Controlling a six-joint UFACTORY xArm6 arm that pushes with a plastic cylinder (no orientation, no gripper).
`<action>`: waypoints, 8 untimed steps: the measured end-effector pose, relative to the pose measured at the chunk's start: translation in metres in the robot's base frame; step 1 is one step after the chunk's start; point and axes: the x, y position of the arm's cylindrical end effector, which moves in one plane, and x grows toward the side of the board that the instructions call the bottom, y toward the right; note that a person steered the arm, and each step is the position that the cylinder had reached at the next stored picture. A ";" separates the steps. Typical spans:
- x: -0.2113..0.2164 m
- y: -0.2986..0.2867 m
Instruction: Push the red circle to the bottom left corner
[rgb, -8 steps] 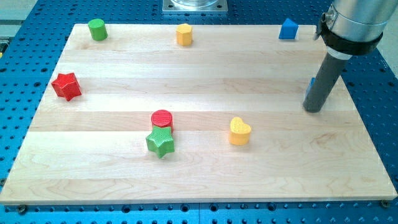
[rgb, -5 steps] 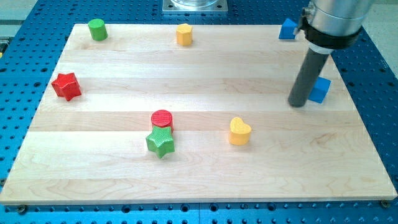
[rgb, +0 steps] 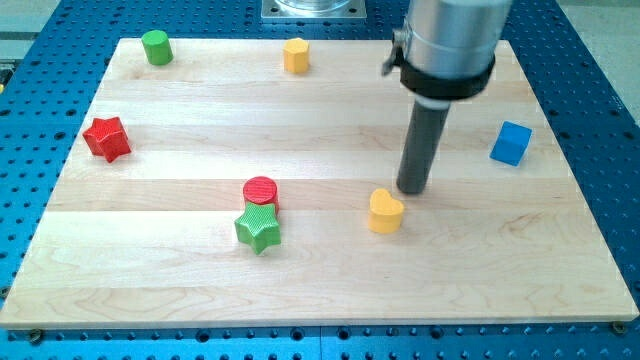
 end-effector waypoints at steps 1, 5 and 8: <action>0.022 0.006; -0.012 -0.248; 0.045 -0.220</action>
